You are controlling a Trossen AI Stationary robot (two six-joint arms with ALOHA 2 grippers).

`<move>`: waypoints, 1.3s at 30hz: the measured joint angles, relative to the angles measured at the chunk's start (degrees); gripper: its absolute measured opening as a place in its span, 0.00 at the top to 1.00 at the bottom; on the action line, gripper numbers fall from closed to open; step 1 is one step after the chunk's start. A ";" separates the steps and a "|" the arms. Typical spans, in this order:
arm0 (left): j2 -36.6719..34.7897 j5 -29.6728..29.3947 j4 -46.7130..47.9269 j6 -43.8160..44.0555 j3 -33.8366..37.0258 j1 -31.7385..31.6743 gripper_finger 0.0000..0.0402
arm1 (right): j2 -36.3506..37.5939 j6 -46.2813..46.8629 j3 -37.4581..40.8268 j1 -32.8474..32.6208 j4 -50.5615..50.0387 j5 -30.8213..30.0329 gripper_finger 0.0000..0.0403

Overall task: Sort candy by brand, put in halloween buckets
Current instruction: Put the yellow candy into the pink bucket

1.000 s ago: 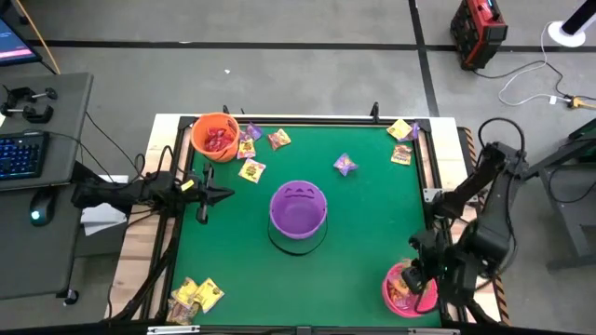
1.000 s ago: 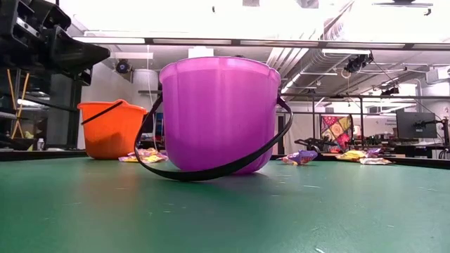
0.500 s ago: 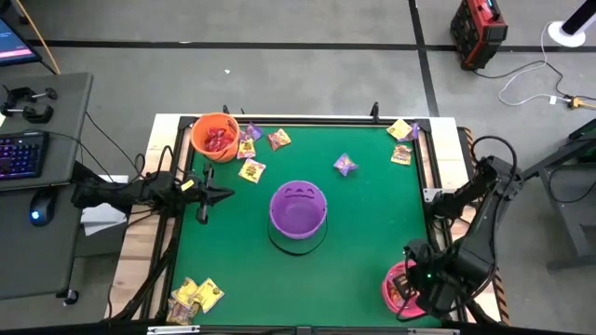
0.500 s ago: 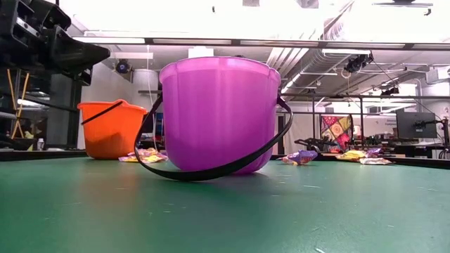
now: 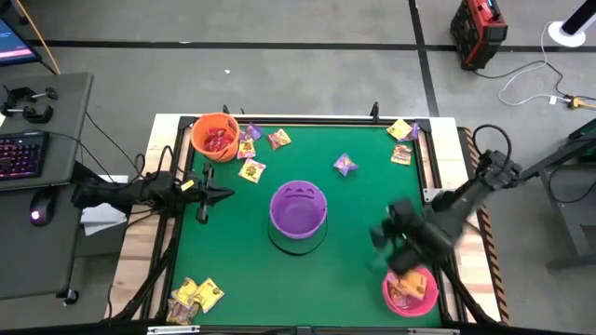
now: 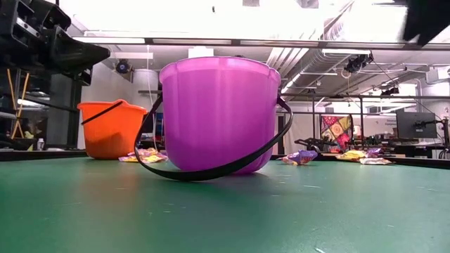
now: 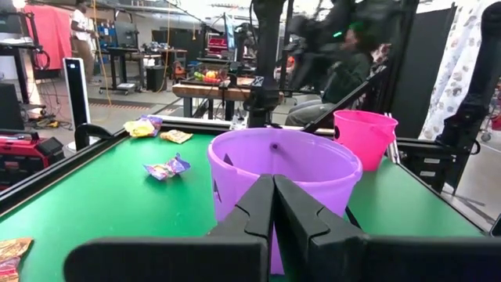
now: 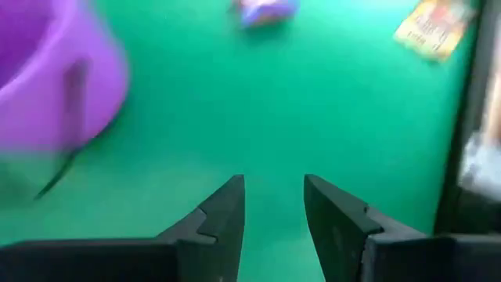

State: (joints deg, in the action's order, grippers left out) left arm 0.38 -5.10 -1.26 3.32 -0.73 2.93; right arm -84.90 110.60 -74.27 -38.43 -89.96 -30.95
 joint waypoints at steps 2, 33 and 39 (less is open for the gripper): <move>-0.02 -0.02 -0.02 0.02 0.00 0.01 1.00 | 0.73 -3.30 4.56 6.28 0.88 -2.83 0.69; 0.00 -0.02 -0.01 0.02 0.01 0.00 1.00 | 3.04 -34.91 34.51 64.73 58.71 -19.50 0.69; 0.00 -0.02 0.00 -0.01 -0.01 0.01 1.00 | 3.02 -28.18 39.89 67.00 61.87 -20.30 0.69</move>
State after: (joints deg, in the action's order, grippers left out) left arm 0.38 -5.13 -1.26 3.31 -0.73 2.94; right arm -81.89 82.41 -34.38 28.57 -28.09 -51.26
